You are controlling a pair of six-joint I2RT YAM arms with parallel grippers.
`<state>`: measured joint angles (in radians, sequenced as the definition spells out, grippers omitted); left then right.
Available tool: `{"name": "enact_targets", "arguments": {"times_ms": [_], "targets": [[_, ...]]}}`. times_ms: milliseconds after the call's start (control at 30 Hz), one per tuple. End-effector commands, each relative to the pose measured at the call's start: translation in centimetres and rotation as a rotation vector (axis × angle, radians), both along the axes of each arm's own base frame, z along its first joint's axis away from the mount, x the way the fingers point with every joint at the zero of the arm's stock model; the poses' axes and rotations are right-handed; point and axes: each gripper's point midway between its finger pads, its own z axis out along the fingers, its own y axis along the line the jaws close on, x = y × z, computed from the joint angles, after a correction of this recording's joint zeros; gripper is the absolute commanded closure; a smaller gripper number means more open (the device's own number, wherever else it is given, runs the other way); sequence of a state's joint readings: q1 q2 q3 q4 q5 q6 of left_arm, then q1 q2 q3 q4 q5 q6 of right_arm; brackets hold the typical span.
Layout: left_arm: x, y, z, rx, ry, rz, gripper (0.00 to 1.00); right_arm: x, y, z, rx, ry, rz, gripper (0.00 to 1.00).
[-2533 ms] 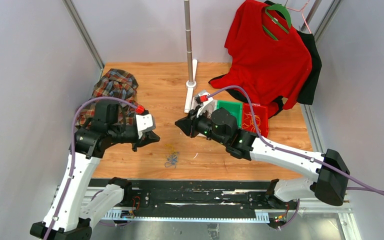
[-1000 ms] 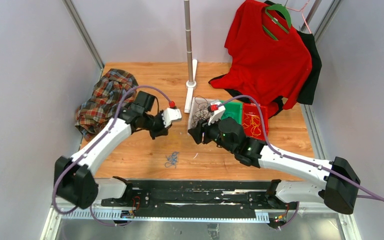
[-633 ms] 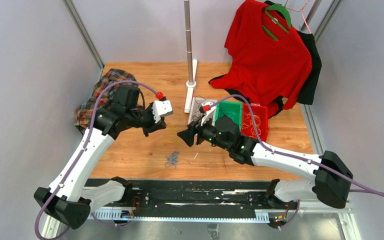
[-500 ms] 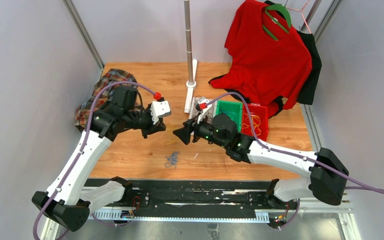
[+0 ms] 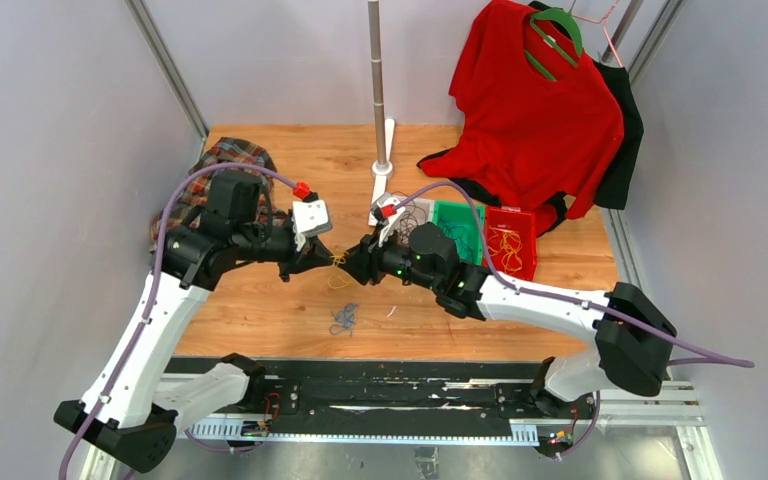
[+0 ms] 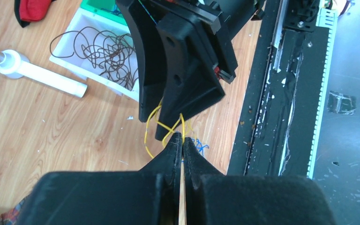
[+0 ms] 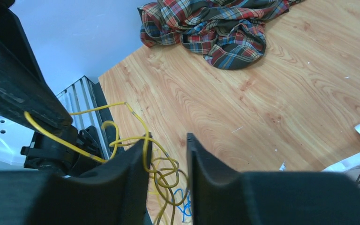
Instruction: Untangle the cables
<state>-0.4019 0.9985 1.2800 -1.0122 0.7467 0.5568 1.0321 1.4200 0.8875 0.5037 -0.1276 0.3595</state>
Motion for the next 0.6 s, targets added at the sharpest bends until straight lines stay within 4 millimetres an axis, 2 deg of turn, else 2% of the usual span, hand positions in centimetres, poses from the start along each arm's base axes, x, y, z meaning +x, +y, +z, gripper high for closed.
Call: {"name": "enact_targets", "arguments": {"times_ms": [0,167,200,233,300,333,367,400,467,567], "targets": [[-1.2,-0.6,2.1,-0.056,-0.008,-0.035,0.99,-0.5,-0.1,1.9,0.046,-0.023,0.003,0.72],[-1.2,-0.6,2.3,-0.06,-0.01,-0.038,0.99,0.4,-2.8,0.6,0.019,-0.005,-0.077,0.99],[-1.0,-0.5,1.9,-0.048,-0.007,-0.032,0.87,0.9,-3.8,0.6,0.021,-0.001,-0.109,0.99],[-0.7,-0.4,1.4,-0.033,-0.005,-0.024,0.68,1.7,-5.0,0.5,0.015,0.004,-0.147,0.99],[-0.1,-0.1,0.1,0.006,0.005,-0.003,0.46,3.0,-7.5,0.1,-0.025,0.007,-0.235,1.0],[0.1,0.1,-0.5,0.023,0.006,0.003,0.28,3.8,-9.0,-0.3,-0.054,0.009,-0.288,0.99],[0.3,0.3,-1.1,0.041,0.007,0.007,0.14,4.6,-10.7,-0.7,-0.09,0.011,-0.351,1.0],[0.5,0.5,-1.8,0.061,0.009,0.012,0.05,5.5,-12.7,-1.2,-0.136,0.014,-0.425,1.0],[0.7,0.8,-3.2,0.097,0.014,0.01,0.0,7.4,-17.6,-2.5,-0.238,0.041,-0.627,0.99],[0.6,1.1,-5.5,0.14,0.038,-0.008,0.01,9.1,-25.9,-4.3,-0.374,0.096,-0.946,0.99]]}}
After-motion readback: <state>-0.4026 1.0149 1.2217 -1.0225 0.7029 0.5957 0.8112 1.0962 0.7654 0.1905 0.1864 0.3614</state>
